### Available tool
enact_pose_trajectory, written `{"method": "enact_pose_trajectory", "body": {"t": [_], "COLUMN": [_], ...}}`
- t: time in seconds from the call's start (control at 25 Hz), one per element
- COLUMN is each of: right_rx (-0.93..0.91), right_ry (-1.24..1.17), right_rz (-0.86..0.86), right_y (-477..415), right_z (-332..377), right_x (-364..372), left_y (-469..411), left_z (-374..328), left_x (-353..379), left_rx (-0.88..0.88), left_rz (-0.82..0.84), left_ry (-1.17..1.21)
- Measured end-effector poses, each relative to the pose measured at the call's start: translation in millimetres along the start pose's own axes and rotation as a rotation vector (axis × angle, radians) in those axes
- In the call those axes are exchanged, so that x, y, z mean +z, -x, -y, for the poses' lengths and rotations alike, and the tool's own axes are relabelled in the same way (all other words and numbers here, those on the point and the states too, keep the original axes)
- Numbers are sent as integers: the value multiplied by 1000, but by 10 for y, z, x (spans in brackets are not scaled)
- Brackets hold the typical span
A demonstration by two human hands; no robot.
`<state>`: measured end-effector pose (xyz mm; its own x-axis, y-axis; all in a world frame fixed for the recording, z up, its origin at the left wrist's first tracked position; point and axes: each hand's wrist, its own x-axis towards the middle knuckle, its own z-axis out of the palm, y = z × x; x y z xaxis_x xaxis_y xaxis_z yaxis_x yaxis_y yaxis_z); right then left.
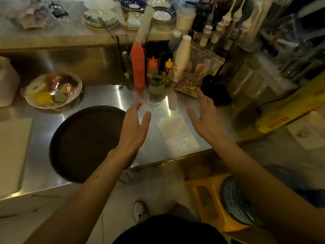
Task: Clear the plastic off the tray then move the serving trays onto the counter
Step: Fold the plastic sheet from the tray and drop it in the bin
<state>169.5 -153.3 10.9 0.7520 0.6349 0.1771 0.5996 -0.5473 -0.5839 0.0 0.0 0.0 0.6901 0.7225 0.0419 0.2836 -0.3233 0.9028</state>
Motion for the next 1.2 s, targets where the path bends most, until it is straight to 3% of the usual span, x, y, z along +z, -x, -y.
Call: {"method": "enact_pose_trajectory", "body": {"t": [0.28,0.6,0.96,1.2], "right_rx": [244,509,553,742], "right_ry": [-50,-224,-214,-357], "right_rz": [243,513,613,576], "right_y": [-109,-407,-567,-556], "right_z": [-792,-1452,-1569,-1500], "right_x": [422,656,800,927], "left_y": [-191,-311,-481,-498], "left_z": [358,559,631,886], "left_x": [676,1410,1649,1589], "left_rx": [-298,-760,-926,-1003], "left_rz": [25,17,18,-33], "left_ry": [70,39,46,142]}}
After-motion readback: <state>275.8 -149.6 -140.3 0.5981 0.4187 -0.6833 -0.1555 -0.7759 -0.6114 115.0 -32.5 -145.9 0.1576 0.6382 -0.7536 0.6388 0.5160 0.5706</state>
